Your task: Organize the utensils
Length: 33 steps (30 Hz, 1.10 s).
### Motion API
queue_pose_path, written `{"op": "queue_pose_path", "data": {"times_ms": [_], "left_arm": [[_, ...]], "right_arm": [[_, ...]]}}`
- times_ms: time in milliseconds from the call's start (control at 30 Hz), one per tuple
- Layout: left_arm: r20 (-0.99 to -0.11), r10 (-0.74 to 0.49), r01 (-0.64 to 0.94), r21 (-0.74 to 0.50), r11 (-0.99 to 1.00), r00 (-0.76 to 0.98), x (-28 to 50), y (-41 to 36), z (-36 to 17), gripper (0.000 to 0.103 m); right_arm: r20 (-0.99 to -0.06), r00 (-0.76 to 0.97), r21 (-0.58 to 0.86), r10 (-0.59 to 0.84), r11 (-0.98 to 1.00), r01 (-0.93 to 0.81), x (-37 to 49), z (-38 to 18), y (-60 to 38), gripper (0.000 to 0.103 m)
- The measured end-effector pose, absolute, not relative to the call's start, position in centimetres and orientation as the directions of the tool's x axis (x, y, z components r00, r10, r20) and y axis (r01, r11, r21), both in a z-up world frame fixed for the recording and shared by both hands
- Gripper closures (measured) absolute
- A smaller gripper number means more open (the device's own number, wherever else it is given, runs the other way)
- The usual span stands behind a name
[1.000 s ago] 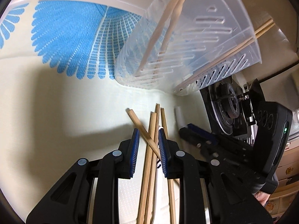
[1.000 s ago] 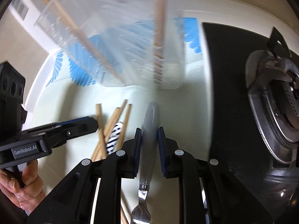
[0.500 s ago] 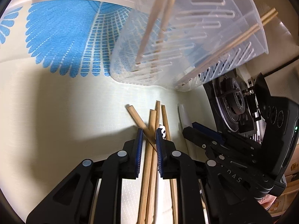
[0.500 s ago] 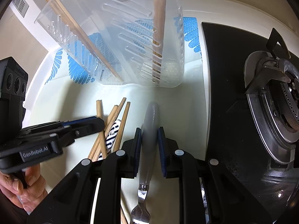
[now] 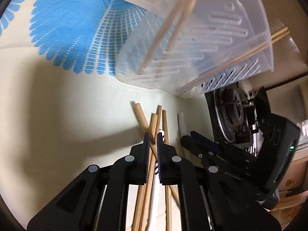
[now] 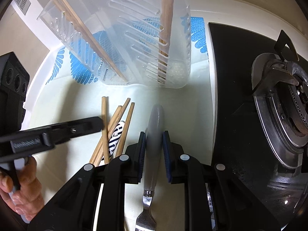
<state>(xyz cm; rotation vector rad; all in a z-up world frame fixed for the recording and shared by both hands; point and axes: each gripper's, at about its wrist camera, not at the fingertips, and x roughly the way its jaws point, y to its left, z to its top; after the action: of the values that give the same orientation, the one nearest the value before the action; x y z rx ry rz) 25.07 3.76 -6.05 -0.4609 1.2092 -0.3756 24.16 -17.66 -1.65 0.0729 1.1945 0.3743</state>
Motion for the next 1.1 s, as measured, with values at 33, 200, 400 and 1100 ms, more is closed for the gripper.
{"op": "queue_pose_path", "data": {"times_ms": [33,200,400,1100], "left_arm": [[-0.803,-0.508,0.028,-0.527,0.849,0.311,25.1,3.5,-6.3,0.095],[-0.807,-0.502,0.02,-0.523,0.852,0.312,25.4,2.7,-6.7,0.089],[-0.832,-0.452,0.05,-0.462,0.886,0.323,25.8,1.5,-6.5,0.092],[-0.914,-0.235,0.022,-0.241,0.97,0.33,26.2,7.0,-5.0,0.096]], "right_arm": [[-0.893,0.313,0.252,0.322,0.936,-0.246,24.2,-1.7,-17.6,0.085],[-0.894,0.313,0.249,0.321,0.936,-0.247,24.3,-1.7,-17.5,0.085],[-0.894,0.311,0.254,0.324,0.936,-0.245,24.3,-1.7,-17.6,0.085],[-0.901,0.33,0.198,0.281,0.944,-0.264,23.9,-1.6,-16.8,0.084]]}}
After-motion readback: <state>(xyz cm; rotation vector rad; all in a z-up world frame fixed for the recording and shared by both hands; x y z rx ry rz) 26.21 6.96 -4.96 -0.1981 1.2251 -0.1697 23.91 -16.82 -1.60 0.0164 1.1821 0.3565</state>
